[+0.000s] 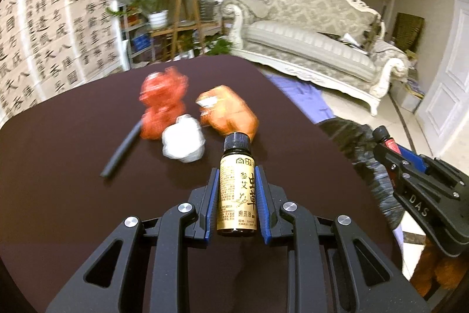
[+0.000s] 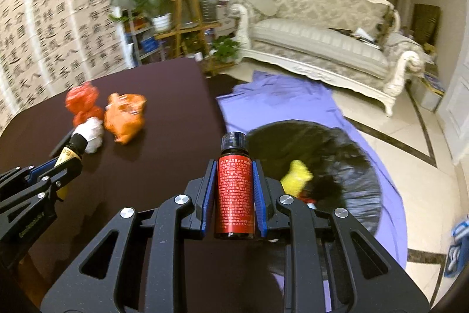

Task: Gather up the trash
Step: 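Carry both held bottles over the black trash bin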

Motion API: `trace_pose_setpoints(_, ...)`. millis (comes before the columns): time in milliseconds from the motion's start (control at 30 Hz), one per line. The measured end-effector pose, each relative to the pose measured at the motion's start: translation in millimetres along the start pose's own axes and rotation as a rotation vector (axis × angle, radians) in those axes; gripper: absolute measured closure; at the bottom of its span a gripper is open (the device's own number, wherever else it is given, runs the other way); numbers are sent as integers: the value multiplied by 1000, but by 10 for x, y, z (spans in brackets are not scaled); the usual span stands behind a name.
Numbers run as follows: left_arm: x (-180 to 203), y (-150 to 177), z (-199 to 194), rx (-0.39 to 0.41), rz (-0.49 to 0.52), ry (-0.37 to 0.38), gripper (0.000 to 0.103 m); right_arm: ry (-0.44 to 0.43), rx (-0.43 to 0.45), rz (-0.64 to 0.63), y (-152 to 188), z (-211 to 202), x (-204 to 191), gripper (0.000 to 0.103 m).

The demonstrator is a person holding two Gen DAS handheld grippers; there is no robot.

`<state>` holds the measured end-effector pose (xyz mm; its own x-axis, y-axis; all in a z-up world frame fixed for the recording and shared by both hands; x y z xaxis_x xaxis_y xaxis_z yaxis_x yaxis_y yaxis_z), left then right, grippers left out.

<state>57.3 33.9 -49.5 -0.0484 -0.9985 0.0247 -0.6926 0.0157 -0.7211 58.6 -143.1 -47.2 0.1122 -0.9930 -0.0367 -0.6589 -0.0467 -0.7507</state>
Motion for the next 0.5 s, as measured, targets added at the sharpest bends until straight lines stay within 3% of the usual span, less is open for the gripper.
trace_pose_setpoints(500,882,-276,217,47,110,103,78,127,36,97,37,-25,766,80)
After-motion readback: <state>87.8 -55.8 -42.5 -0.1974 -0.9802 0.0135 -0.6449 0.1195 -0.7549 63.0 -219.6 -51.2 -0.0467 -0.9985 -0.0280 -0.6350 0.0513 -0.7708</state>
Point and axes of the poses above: each gripper's, at about its wrist camera, not at the fingertips, and z roughly the way its jaws point, x to its right, y to its underside, the point moved 3 cm from there along z, roughly the way its jaws point, and after that the axes turned 5 degrees about -y, right-handed, at the moved point
